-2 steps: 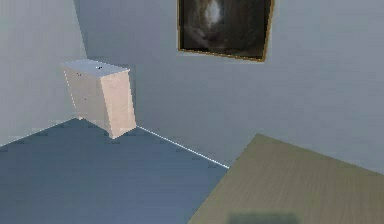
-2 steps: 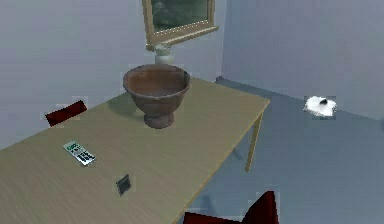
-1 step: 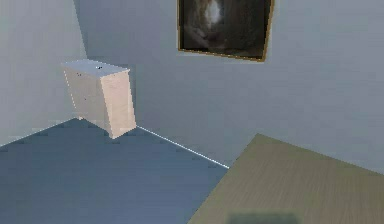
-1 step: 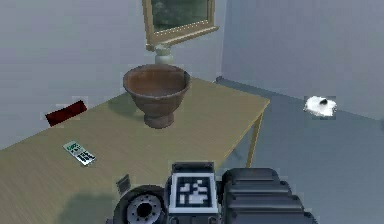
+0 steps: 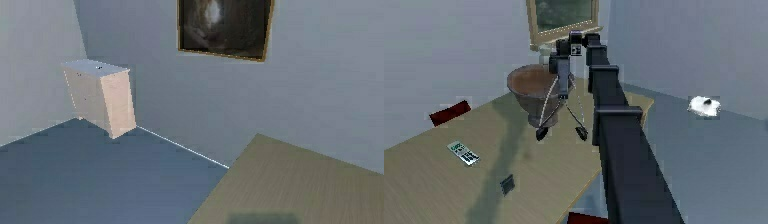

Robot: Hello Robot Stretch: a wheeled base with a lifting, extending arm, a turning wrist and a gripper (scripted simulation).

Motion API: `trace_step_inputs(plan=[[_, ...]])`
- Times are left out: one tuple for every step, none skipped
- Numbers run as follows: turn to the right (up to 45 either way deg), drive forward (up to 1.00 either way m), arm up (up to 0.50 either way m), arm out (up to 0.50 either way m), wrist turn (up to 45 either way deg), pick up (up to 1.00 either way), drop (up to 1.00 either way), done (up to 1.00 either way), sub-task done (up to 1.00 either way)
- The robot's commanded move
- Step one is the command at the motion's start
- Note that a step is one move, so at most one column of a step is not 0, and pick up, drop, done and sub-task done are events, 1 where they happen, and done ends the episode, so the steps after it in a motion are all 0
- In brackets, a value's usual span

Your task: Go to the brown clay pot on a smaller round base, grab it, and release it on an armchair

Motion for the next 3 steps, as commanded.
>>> trace_step_inputs(plan=[[0.0, 0.00, 0.00, 0.00, 45.0, 0.00, 0.00, 0.00, 0.00], [0.0, 0.00, 0.00, 0.00, 45.0, 0.00, 0.00, 0.00, 0.00], [0.0, 0.00, 0.00, 0.00, 45.0, 0.00, 0.00, 0.00, 0.00]])
